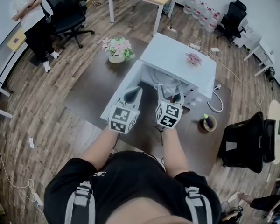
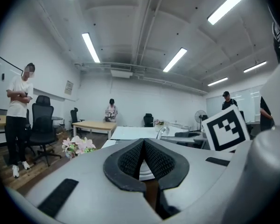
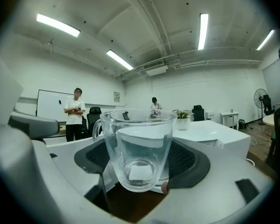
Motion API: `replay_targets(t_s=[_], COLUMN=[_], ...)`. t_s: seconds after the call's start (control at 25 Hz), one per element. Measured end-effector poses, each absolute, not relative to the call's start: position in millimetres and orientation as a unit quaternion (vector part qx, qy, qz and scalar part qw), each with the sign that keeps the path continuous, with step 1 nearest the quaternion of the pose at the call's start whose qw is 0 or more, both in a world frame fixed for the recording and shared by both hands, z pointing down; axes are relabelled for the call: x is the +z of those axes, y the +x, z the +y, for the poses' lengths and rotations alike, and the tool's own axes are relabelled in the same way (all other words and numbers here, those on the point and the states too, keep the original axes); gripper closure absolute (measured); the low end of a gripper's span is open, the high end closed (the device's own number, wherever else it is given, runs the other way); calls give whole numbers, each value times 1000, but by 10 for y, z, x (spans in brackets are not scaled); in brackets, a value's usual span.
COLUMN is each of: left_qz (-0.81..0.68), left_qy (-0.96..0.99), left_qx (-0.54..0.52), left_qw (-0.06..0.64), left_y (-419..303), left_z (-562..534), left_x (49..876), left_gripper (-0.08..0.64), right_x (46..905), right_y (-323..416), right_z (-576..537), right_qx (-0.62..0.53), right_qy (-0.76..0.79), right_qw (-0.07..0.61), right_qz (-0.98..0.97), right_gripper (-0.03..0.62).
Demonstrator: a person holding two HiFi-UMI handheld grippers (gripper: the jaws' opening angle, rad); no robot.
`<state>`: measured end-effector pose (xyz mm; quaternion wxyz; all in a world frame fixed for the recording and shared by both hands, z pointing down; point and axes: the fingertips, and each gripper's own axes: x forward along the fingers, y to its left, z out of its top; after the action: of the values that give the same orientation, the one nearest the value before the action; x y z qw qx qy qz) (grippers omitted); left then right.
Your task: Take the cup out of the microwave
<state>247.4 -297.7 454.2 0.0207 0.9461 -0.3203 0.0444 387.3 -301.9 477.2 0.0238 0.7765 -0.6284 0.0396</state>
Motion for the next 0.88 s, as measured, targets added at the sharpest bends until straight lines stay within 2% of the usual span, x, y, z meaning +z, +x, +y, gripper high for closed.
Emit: replay_targets(t_s=[0.28,0.88], left_qz=[-282,-249], left_qy=[959,969], left_qx=[24,14], left_qw=[5,-4], left_y=[2608,2680], left_z=[-2841,-2706], left_x=[4345,4163], left_gripper=[566,566], right_x=[4363,4263], right_y=[3949,4016], right_z=[-2659,-2233], right_qx=[25,6], right_qy=[804,825], right_qw=[21,18], right_qz=[-593,-565], right_gripper=[219,219])
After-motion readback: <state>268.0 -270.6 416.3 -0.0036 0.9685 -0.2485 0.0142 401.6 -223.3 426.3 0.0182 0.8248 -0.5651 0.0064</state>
